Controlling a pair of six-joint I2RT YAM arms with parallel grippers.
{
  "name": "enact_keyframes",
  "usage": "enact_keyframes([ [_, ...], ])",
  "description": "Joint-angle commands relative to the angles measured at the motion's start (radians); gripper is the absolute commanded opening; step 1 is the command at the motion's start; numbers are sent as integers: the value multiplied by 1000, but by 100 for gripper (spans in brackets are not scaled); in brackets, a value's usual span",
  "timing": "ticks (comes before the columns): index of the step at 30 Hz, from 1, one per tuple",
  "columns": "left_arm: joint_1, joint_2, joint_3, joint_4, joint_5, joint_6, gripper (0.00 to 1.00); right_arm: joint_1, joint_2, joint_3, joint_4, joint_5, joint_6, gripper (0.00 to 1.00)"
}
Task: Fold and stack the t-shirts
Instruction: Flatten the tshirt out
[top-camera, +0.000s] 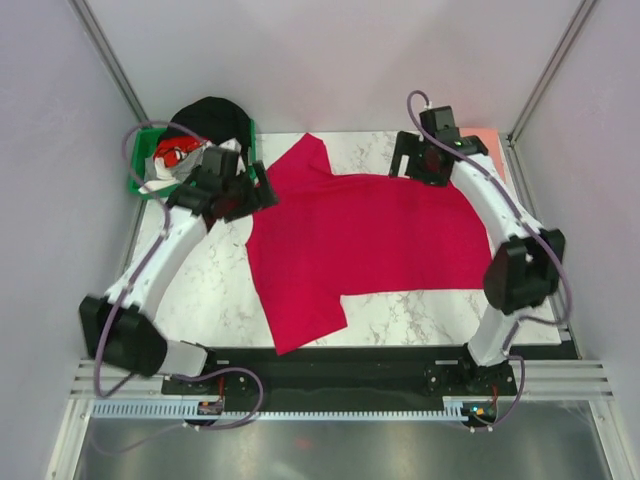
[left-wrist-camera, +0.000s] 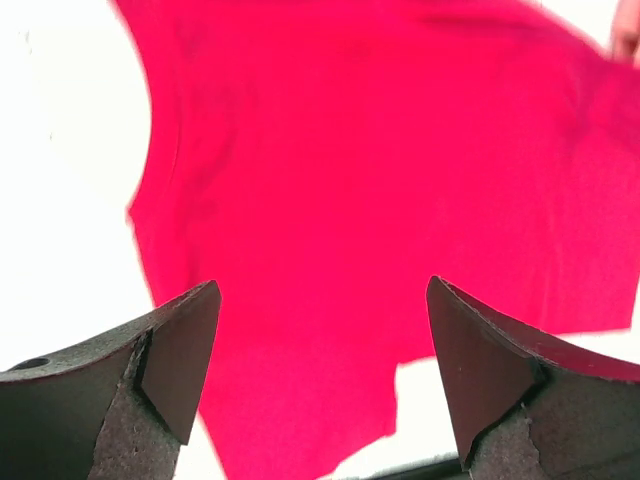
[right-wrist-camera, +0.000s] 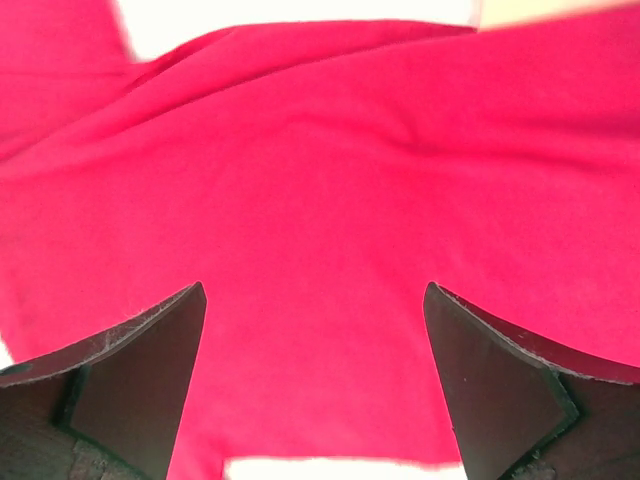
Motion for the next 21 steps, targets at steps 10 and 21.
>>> enact_keyframes([
  [10,-321,-546,-695,-55,-133,-341,91,-2,-795,-820,66,252,234,98],
  [21,-559,-619,-902,-47,-154,-580,84,-193,-886,-991,35,221,248,98],
])
